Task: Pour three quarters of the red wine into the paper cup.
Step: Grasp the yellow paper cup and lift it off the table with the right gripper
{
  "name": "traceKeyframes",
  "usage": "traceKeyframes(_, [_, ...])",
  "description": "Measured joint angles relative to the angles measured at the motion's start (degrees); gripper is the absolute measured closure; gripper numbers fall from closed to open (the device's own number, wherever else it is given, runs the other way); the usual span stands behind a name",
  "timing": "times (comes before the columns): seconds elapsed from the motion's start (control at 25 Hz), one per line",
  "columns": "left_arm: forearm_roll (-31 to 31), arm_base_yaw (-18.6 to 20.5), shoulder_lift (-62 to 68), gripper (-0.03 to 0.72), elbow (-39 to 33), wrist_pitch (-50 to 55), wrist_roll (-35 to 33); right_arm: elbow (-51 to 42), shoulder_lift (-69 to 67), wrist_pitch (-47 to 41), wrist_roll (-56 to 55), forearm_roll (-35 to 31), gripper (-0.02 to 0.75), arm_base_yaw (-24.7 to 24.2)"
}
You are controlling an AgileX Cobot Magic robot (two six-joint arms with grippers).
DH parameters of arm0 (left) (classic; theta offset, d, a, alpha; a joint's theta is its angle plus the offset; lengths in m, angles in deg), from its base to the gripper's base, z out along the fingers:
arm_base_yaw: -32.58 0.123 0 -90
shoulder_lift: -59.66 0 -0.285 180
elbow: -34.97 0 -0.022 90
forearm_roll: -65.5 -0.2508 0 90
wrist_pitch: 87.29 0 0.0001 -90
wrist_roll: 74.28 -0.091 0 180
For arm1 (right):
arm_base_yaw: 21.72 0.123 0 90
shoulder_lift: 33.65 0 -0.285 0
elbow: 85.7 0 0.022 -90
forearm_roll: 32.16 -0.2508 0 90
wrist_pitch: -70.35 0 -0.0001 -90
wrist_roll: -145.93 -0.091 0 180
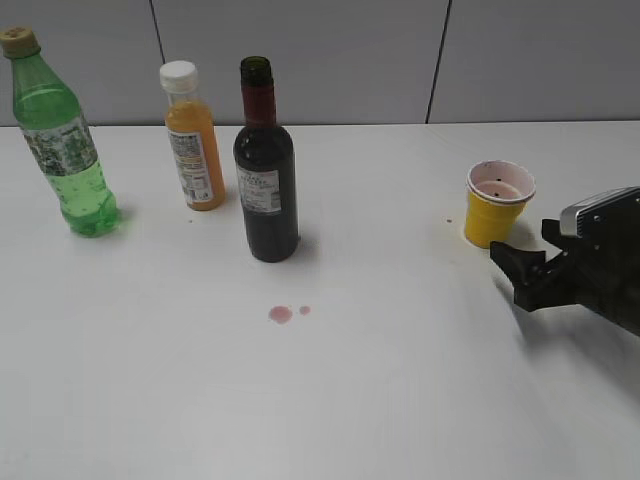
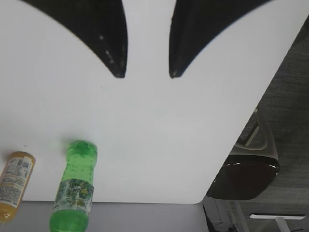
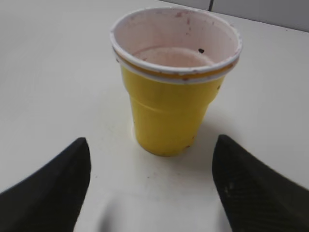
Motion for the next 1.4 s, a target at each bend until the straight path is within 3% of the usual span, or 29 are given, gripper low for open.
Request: traceKeyframes(1.4, [0.0,0.0,0.0,0.452,0.0,0.0,0.0,12.3,-10.8,0.1,0.1,2.8,0.144,0.0])
